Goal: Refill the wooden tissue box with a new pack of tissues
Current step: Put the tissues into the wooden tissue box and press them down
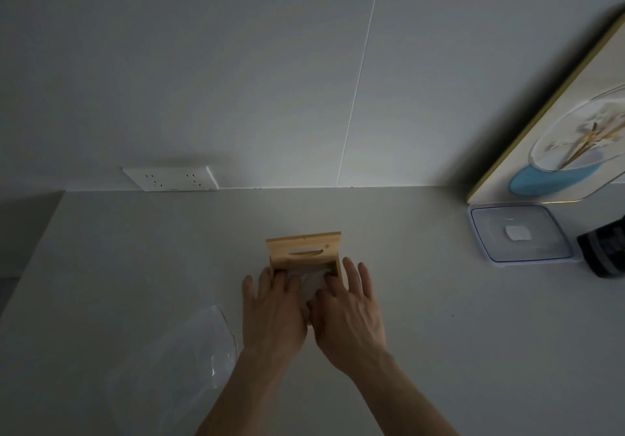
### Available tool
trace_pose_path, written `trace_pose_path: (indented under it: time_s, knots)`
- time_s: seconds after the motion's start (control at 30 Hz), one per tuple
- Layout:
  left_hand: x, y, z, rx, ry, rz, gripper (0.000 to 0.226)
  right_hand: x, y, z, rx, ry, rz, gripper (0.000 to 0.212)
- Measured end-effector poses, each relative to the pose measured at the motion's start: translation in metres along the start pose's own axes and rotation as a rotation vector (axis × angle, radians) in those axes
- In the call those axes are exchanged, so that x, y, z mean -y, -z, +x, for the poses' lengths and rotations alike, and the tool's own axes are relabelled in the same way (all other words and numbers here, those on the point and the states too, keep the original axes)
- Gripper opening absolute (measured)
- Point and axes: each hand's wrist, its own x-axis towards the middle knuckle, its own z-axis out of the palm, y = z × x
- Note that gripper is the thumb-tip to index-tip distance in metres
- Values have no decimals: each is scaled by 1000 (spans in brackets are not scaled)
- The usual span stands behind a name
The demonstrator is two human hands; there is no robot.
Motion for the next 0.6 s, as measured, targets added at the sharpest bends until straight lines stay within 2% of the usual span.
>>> trace_pose_path:
  time_s: [0.2,0.4,0.6]
  knots:
    - [1,9,8,26,-29,35,37,-2,-7,-3,-36,-20,57,47]
    - [6,11,1,-34,-52,-7,32,-5,-12,-5,-167,-7,141,26]
    - [4,10,-1,-44,-29,3,27,-9,-13,-1,-109,22,79,35]
